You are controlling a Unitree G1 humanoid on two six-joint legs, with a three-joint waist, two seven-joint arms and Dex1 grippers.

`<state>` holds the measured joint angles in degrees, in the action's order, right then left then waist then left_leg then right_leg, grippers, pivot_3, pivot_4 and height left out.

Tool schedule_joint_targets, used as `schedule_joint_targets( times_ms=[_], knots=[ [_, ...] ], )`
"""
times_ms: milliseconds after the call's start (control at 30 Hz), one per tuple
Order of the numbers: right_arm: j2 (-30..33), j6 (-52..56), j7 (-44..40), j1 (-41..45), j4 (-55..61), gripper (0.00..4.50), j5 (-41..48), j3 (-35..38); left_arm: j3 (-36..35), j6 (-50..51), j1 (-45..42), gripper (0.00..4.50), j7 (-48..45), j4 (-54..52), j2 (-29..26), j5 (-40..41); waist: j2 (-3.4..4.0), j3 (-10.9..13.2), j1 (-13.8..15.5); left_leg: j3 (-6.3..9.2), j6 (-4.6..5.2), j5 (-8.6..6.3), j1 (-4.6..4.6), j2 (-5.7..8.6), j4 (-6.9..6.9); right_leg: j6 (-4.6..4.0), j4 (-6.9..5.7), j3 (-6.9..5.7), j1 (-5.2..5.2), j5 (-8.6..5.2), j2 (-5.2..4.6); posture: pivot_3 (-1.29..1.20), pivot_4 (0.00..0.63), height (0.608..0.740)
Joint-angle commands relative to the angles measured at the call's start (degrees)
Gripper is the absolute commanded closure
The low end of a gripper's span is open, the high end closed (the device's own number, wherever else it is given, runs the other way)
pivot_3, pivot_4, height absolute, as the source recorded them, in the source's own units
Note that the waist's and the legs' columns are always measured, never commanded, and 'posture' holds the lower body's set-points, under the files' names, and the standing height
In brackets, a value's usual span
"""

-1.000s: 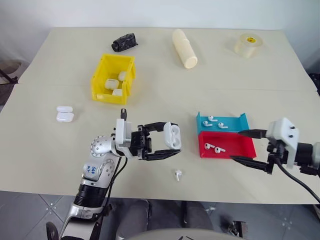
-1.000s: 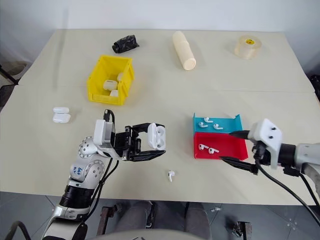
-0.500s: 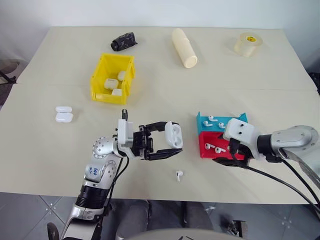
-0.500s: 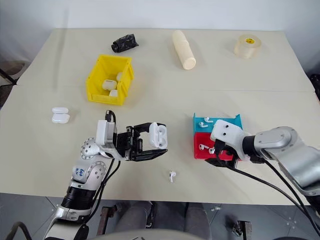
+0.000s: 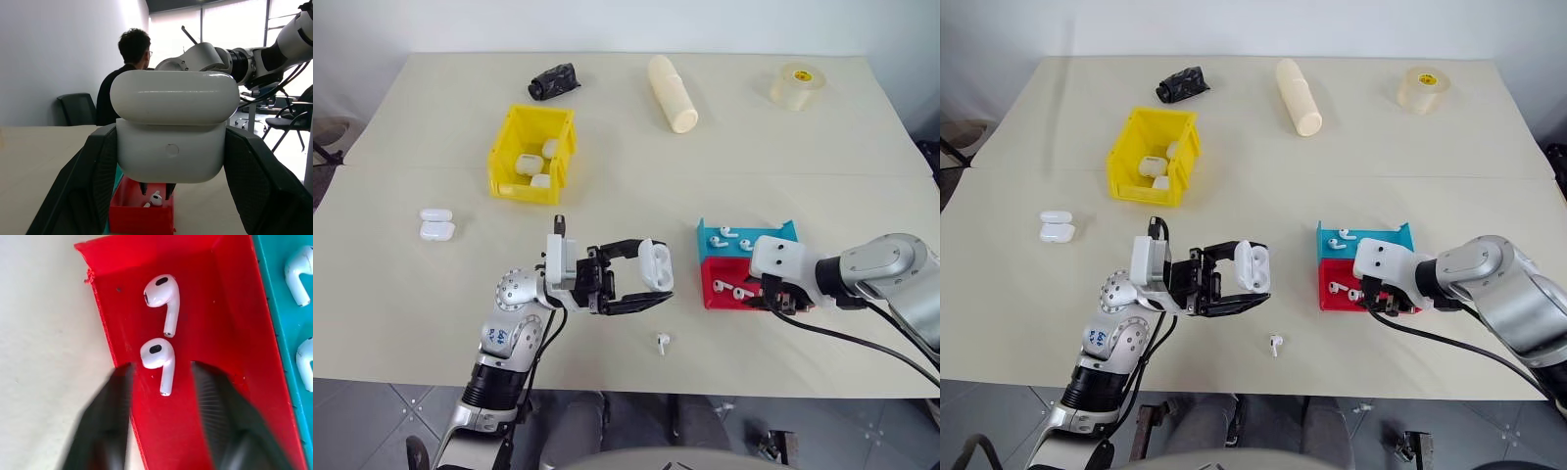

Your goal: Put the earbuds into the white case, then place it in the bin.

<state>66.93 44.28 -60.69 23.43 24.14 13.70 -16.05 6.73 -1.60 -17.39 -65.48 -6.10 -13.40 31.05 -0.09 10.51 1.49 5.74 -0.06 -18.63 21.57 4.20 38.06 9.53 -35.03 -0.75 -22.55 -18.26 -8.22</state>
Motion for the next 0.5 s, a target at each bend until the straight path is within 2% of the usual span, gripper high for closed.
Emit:
schedule_joint_targets(
  times_ms=[33,500],
  knots=[
    [-0.52,-1.29,-1.03,1.07,0.09,2.73,-1.68,-0.20,0.06,-0.51,0.25,1.70,0.72,-2.54,0.30,0.68,0.00,0.00,0.00,0.00,0.00,0.00,0.00,0.00,0.00,0.00,-0.01,0.00,0.00,0.00,0.00,0.00,0.150,0.740],
    [-3.34,-3.49,-3.25,3.40,-1.22,2.73,-7.24,-3.53,0.05,-0.18,-0.13,1.70,0.86,-2.69,0.14,0.91,0.00,0.00,-0.08,0.00,-0.01,0.00,0.00,0.00,0.01,0.00,-0.04,0.00,0.00,0.00,0.00,0.00,0.150,0.740]
  ],
)
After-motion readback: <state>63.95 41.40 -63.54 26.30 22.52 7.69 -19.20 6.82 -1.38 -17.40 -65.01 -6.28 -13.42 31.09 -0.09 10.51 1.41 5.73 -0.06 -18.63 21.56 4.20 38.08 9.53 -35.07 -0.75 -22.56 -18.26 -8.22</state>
